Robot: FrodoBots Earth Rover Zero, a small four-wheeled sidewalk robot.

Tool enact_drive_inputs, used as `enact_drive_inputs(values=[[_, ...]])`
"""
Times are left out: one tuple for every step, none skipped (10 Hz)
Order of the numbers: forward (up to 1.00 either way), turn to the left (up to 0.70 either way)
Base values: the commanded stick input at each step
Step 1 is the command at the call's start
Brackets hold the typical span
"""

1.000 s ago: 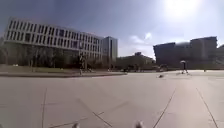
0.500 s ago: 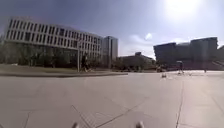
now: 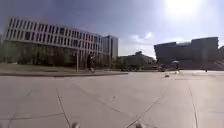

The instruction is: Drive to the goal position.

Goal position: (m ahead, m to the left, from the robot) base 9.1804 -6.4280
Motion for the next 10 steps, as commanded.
enact_drive_inputs(values=[[0.70, -0.01], [0.70, -0.01], [0.70, -0.01], [0.70, -0.01], [0.70, -0.01], [0.70, -0.01], [0.70, -0.01], [0.70, -0.01], [0.70, -0.01], [0.70, -0.01]])
